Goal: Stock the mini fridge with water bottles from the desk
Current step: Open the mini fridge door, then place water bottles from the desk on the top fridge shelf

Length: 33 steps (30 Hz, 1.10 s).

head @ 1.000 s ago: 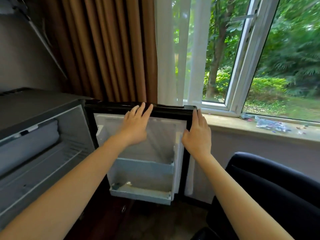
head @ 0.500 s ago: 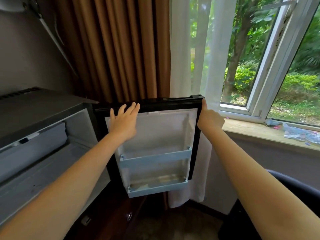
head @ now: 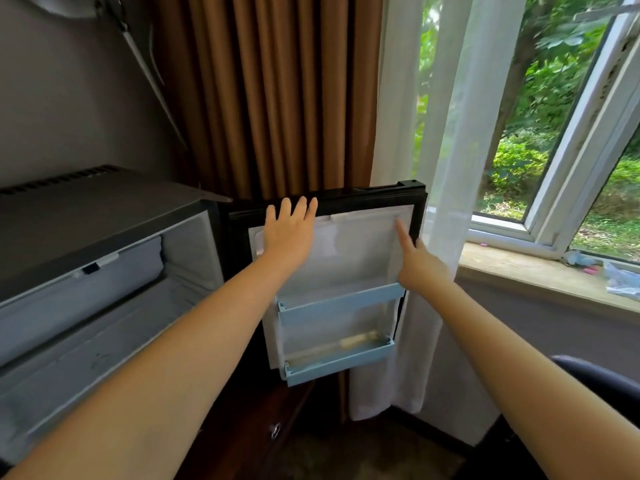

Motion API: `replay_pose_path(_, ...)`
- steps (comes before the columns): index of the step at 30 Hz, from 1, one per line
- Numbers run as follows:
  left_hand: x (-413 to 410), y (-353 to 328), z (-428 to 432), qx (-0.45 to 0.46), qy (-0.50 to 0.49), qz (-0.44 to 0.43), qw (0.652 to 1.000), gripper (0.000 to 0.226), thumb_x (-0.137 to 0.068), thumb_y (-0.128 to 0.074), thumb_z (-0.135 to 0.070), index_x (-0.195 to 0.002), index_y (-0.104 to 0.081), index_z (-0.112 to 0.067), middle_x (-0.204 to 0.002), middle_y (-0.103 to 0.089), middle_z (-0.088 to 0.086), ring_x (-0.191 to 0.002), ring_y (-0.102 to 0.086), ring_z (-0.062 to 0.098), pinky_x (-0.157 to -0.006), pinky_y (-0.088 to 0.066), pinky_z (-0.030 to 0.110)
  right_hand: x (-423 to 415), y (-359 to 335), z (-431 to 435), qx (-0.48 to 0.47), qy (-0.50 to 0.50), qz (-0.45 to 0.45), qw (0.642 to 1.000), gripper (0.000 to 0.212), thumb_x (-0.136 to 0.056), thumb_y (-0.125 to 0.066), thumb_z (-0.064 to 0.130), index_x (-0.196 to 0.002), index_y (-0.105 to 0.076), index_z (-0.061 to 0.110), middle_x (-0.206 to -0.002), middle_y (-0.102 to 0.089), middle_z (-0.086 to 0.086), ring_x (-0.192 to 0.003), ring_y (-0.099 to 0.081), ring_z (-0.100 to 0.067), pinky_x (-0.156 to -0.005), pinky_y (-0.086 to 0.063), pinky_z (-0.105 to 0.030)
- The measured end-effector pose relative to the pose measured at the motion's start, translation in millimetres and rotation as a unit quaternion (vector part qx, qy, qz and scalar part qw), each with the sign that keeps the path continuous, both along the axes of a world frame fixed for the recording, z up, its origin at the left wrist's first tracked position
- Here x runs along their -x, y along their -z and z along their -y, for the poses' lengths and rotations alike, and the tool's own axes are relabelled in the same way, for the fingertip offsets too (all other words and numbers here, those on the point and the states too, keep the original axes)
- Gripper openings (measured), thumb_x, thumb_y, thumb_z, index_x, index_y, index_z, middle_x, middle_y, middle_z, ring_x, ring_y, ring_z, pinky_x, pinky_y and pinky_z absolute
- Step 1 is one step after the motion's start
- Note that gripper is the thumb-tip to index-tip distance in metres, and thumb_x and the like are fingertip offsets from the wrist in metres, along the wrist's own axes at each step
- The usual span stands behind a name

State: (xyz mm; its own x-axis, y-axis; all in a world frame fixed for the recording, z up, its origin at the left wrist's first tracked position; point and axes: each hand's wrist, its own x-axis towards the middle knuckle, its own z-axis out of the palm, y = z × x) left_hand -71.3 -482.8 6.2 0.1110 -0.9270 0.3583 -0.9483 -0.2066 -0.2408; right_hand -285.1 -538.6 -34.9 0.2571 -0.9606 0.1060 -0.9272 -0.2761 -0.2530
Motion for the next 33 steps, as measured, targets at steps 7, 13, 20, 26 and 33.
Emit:
replay_pose_path(7, -27, 12, -42, 0.031, 0.063, -0.022, 0.997, 0.070, -0.089, -0.044, -0.005, -0.149, -0.008, -0.015, -0.158, 0.005, 0.006, -0.141, -0.011, 0.028, -0.111, -0.020, 0.039, -41, 37, -60, -0.083, -0.137, -0.026, 0.987, 0.097, -0.089, -0.047, 0.005, -0.139, 0.026, 0.046, -0.157, 0.004, -0.017, -0.105, -0.060, -0.034, -0.082, -0.053, -0.038)
replay_pose_path(13, -51, 51, -130, 0.034, 0.047, -0.151, 0.987, 0.053, -0.089, -0.047, -0.010, -0.140, -0.037, -0.019, -0.157, -0.007, 0.007, -0.140, -0.012, 0.027, -0.111, -0.022, 0.040, -102, 63, -107, -0.146, -0.313, -0.049, 0.937, 0.083, -0.094, -0.050, 0.020, -0.146, 0.012, 0.039, -0.157, -0.004, -0.012, -0.126, -0.045, -0.036, -0.100, -0.041, -0.041)
replay_pose_path(20, -115, 88, -265, -0.010, 0.002, -0.322, 0.947, 0.033, -0.091, -0.046, -0.006, -0.119, -0.061, -0.014, -0.140, -0.041, 0.002, -0.099, -0.054, 0.014, -0.080, -0.030, 0.015, -211, 83, -196, -0.160, -0.451, -0.002, 0.878, 0.062, -0.095, -0.049, 0.022, -0.148, -0.017, 0.024, -0.145, -0.036, -0.007, -0.130, -0.042, -0.026, -0.105, -0.038, -0.037)
replay_pose_path(26, -204, 93, -412, 0.078, -0.087, -0.315, 0.942, 0.029, -0.086, -0.049, -0.001, -0.100, -0.070, -0.015, -0.113, -0.059, -0.002, -0.066, -0.051, -0.003, -0.068, -0.038, 0.022, -295, 101, -280, -0.169, -0.559, -0.006, 0.812, 0.042, -0.096, -0.049, 0.019, -0.138, -0.044, 0.020, -0.132, -0.055, -0.004, -0.118, -0.054, -0.018, -0.094, -0.039, -0.022)
replay_pose_path(33, -252, 125, -552, 0.075, -0.286, -0.364, 0.883, 0.028, -0.089, -0.051, -0.006, -0.106, -0.066, -0.021, -0.109, -0.051, -0.010, -0.069, -0.051, 0.003, -0.074, -0.045, 0.029, -398, 118, -398, -0.195, -0.669, 0.032, 0.717, 0.038, -0.095, -0.050, 0.014, -0.133, -0.051, 0.015, -0.131, -0.057, -0.004, -0.120, -0.053, -0.016, -0.097, -0.041, -0.025)
